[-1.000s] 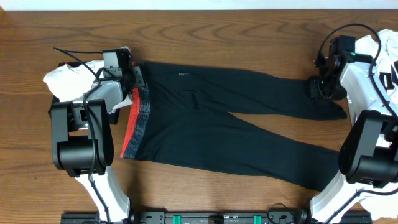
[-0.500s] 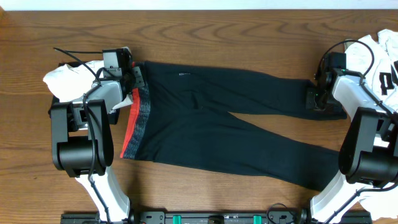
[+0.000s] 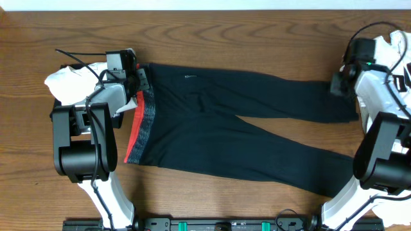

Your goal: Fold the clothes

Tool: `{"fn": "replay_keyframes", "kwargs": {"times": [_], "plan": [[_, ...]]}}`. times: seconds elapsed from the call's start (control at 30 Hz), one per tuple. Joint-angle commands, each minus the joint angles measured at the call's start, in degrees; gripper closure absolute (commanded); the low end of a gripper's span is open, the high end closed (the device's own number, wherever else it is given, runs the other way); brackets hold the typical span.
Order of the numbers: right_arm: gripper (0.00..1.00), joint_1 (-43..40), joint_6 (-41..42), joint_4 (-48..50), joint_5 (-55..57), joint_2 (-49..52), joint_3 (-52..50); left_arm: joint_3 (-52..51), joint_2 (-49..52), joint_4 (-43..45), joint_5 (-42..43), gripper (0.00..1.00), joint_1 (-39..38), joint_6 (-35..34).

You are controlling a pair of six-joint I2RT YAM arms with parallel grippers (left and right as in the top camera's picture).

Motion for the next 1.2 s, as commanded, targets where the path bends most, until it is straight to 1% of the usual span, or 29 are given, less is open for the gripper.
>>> {"fn": "replay_keyframes", "kwargs": {"times": [0.0, 0.03, 0.07, 0.13, 0.17, 0.2, 0.3, 0.33, 0.4, 0.47, 0.53, 0.67, 0.73, 0.77, 0.83, 0.87, 0.9, 1.03, 1.07, 1.17], "plan": [[0.93, -1.62, -1.99, 2.64, -2.54, -0.26, 1.14, 0.72, -1.38, -0.68, 0.17, 0.70, -0.07, -0.61], [0.91, -1.92, -1.99, 3.39, -3.02, -0.26, 1.14, 0.72, -1.49, -0.61, 0.63, 0.70, -0.07, -0.59], [0.80, -2.29, -1.99, 3.98, -3.61, -0.26, 1.14, 0.72, -1.70, -0.57, 1.31, 0.69, -0.07, -0.59], [0.37, -2.86, -1.99, 4.42, -3.87, -0.26, 1.14, 0.72, -2.25, -0.61, 1.44, 0.64, -0.07, -0.57], [0.28, -3.06, -1.99, 4.37, -3.82, -0.26, 1.14, 0.72, -2.67, -0.66, 1.44, 0.62, -0.07, -0.57], [0.25, -3.19, -1.99, 4.15, -3.85, -0.26, 1.14, 0.72, -3.02, -0.72, 1.44, 0.61, -0.07, -0.57], [0.22, -3.28, -1.73, 1.53, -4.37, -0.33, 1.18, 0.72, -5.14, -1.33, 1.42, 0.51, -0.04, -0.55], [0.20, -3.28, -1.73, 0.35, -5.51, -0.35, 1.20, 0.72, -6.01, -1.68, 1.42, 0.50, -0.07, -0.52], [0.16, -3.28, -0.61, -3.10, -9.81, -0.50, 1.20, 0.72, -8.57, -2.73, 1.40, 0.44, -0.04, -0.52], [0.16, -3.30, 0.94, -6.03, -13.33, -0.61, 1.20, 0.72, -11.54, -4.20, 1.36, 0.41, -0.07, -0.50], [0.18, -3.43, 1.25, -8.39, -18.64, -0.70, 1.20, 0.72, -15.30, -6.91, 1.38, 0.39, -0.07, -0.52], [0.23, -3.78, 1.25, -12.00, -28.37, -1.33, 1.20, 0.72, -23.28, -13.73, 1.38, 0.32, -0.04, -0.50], [0.26, -4.13, 1.25, -13.20, -34.25, -2.73, 1.20, 0.72, -28.35, -17.75, 1.36, 0.32, -0.04, -0.50], [0.26, -4.24, 1.22, -13.31, -35.30, -3.08, 1.20, 0.72, -30.75, -19.45, 1.38, 0.32, 0.00, -0.50], [0.25, -4.66, 1.22, -13.99, -39.32, -5.14, 1.20, 0.72, -35.04, -23.12, 1.40, 0.20, 0.00, -0.50], [0.22, -4.90, 1.22, -14.71, -40.81, -6.64, 1.20, 0.72, -37.44, -25.29, 1.38, 0.13, 0.00, -0.50], [0.21, -5.20, 1.22, -15.67, -41.62, -8.55, 1.20, 0.72, -39.89, -27.67, 1.20, 0.10, 0.00, -0.50], [0.18, -5.49, 1.20, -19.52, -41.70, -15.87, 1.20, 0.72, -47.34, -37.57, 0.76, 0.09, 0.00, -0.50], [0.17, -5.49, 1.22, -20.90, -41.55, -17.90, 1.20, 0.72, -49.03, -41.16, 0.76, 0.09, 0.00, -0.55], [0.13, -5.46, 2.62, -25.29, -41.00, -23.26, 1.18, 0.70, -50.95, -50.45, -0.48, 0.09, 0.00, -1.53]]}}
